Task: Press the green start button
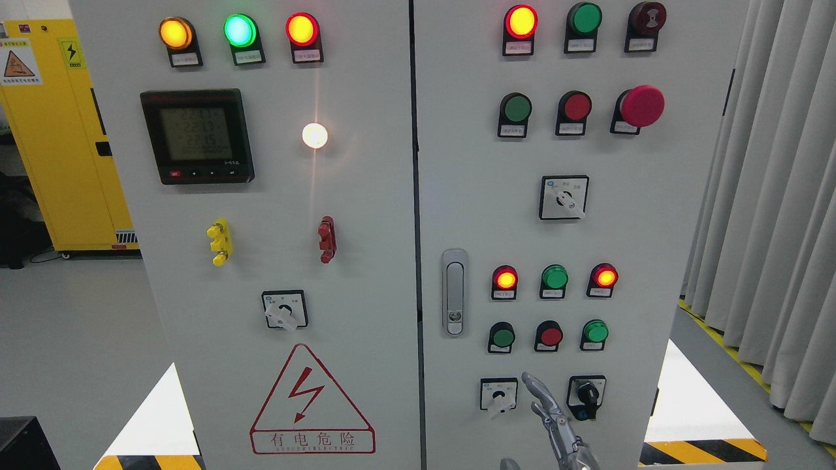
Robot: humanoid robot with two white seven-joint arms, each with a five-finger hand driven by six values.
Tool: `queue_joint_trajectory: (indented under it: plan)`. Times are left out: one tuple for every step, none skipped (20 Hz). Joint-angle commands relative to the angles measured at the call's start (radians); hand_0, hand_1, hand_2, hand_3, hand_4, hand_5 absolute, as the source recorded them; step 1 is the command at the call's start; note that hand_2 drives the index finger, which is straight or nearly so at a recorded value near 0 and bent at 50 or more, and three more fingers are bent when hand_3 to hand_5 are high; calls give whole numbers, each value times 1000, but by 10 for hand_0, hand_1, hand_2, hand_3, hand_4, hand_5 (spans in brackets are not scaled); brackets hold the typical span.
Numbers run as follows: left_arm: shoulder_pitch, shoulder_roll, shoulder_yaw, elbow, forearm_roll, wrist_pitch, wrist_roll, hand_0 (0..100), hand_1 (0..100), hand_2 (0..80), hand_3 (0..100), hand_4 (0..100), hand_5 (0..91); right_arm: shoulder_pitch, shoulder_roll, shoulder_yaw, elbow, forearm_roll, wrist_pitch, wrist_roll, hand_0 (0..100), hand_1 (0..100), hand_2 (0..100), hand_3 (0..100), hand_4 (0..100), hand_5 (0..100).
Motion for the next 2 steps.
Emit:
queue_joint_trajectory:
  plan:
    - [0,0,0,0,0,0,-1,120,556,0,0,0,0,0,-11,24,-3,-11,0,1,570,655,0,0,0,0]
    - [0,0,0,0,0,0,-1,120,556,0,0,0,0,0,-9,24,-3,-11,0,1,568,655,0,0,0,0]
